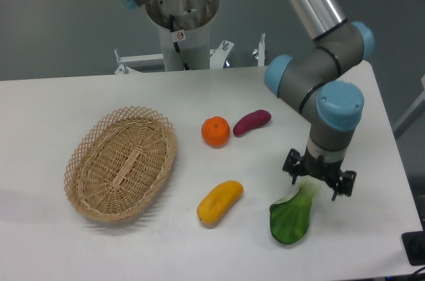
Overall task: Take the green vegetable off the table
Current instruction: 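Move the open gripper down over the green bok choy, then close the gripper on the bok choy stem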
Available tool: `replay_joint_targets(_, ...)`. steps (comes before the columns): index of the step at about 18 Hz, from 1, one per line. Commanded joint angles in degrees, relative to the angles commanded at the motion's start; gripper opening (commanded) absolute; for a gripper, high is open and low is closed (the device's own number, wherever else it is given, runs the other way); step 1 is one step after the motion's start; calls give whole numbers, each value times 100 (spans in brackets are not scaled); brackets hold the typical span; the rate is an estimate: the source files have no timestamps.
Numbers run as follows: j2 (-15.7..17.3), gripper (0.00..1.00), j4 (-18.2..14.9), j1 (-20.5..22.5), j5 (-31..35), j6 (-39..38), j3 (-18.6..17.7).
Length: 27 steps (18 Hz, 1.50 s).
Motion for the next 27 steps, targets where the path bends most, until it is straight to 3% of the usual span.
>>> replay_joint_targets(15,-343,98,52,-202,184,72,62)
replay_joint_targets(19,-370,30,167,-264,307,10,62)
replay_joint_targets(21,-352,9,176,-264,308,1,62)
replay_joint_targets(23,-317,0,184,-264,308,1,53)
replay_joint_targets(27,-89,0,167,-246,290,63,-17)
